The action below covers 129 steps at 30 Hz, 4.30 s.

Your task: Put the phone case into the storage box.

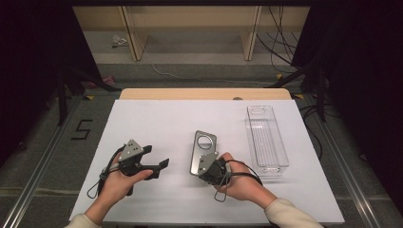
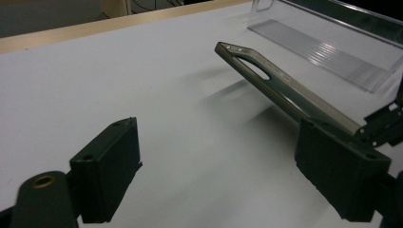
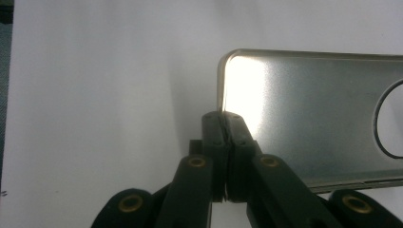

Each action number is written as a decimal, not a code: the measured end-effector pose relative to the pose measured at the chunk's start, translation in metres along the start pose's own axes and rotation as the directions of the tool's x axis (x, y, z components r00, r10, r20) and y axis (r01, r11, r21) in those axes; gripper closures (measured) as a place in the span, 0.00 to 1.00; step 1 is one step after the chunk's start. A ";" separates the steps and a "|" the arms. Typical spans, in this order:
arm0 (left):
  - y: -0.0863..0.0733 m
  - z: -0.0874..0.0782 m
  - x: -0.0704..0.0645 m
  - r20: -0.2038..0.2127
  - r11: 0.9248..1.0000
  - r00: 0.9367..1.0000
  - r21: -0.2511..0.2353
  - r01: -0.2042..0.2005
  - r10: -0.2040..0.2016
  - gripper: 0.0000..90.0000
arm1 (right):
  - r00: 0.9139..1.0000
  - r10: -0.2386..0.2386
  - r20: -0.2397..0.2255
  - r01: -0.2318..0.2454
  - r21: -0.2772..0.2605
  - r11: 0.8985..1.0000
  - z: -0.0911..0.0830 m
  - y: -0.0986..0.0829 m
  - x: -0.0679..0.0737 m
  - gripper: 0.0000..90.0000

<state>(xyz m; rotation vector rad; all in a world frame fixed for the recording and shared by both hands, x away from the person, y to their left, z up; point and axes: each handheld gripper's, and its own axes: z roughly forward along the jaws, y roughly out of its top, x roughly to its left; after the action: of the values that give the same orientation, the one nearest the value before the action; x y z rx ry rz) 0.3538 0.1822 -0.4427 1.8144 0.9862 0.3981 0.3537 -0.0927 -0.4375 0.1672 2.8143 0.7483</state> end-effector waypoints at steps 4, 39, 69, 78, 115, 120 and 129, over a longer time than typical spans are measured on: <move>0.011 0.006 -0.001 0.024 0.999 0.999 0.021 0.042 -0.042 0.17 | 1.000 -0.011 0.009 0.011 -0.027 1.000 0.000 0.004 0.003 0.99; 0.063 0.082 0.000 0.012 0.965 0.981 0.184 0.187 -0.193 0.54 | 0.996 -0.060 0.058 0.067 -0.115 0.991 0.000 0.024 0.019 0.99; 0.071 0.073 -0.014 0.079 0.958 0.957 0.094 0.271 -0.278 0.90 | 0.995 -0.094 0.042 0.098 -0.102 0.990 0.018 0.021 0.016 0.98; 0.071 0.065 -0.019 0.094 0.983 0.979 0.008 0.183 -0.183 0.91 | 0.995 -0.038 0.088 0.052 -0.162 0.985 0.017 0.018 0.010 0.76; 0.044 0.034 -0.003 0.113 0.970 0.986 -0.196 0.146 -0.125 0.90 | 0.945 0.284 0.162 -0.197 -0.413 0.889 0.001 0.008 -0.012 0.29; 0.043 0.035 -0.005 0.117 0.970 0.986 -0.198 0.140 -0.119 0.90 | 0.924 0.341 0.172 -0.241 -0.430 0.870 -0.002 0.005 -0.018 0.30; 0.043 0.035 -0.007 0.120 0.969 0.986 -0.206 0.137 -0.114 0.90 | 0.893 0.412 0.181 -0.294 -0.458 0.839 -0.008 0.000 -0.032 0.37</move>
<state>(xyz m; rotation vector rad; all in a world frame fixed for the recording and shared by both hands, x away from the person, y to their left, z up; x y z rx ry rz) 0.3917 0.1479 -0.4196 1.5548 0.9415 0.3120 0.3831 -0.1016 -0.4247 0.6792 2.3141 1.2853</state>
